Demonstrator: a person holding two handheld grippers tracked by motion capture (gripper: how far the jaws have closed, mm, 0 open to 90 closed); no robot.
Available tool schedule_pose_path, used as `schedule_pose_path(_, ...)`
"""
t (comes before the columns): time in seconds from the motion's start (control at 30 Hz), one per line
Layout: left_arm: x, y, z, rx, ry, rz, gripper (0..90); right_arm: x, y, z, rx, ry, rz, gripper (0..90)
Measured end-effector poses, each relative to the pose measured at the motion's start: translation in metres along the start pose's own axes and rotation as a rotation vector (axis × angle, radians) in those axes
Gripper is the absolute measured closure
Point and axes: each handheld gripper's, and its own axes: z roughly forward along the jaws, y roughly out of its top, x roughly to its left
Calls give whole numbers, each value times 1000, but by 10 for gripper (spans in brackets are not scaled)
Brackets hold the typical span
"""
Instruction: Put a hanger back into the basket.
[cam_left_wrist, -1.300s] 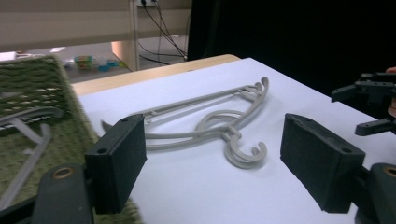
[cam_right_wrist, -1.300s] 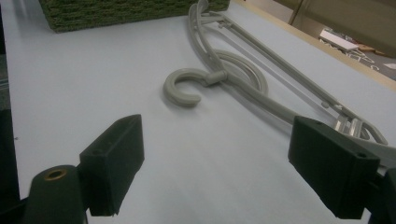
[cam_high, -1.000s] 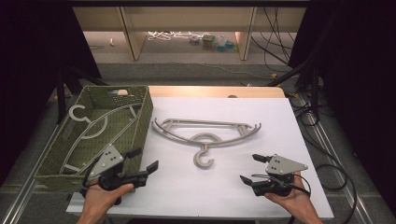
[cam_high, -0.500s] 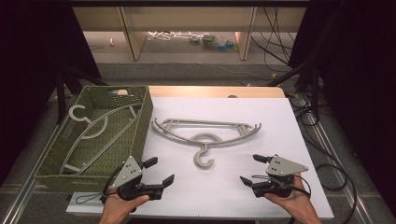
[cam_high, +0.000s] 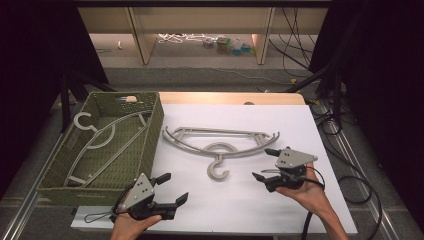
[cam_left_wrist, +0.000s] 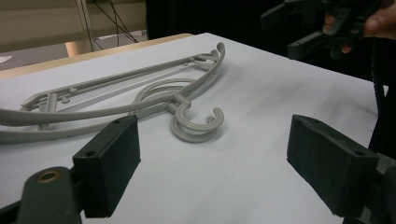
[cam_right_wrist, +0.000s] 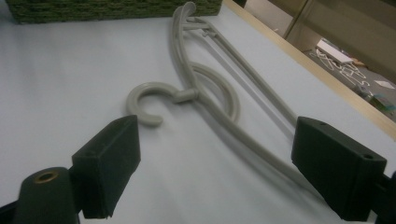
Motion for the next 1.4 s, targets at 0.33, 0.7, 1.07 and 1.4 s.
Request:
schedule_pose_path(0.33, 2, -5, 2, 18, -20, 11, 172, -33, 19, 51, 118, 68, -69, 270)
schedule_pose_path(0.7, -1, -7, 4, 29, -46, 14, 172, -42, 12, 109, 274, 96, -109, 373)
schedule_pose_path(1.07, 1, -6, 3, 9, -3, 48, 172, -50, -1, 120, 339, 88, -152, 497)
schedule_pose_path(1.4, 2, -8, 4, -3, 3, 33, 172, -48, 0, 128, 373, 130, -228, 622)
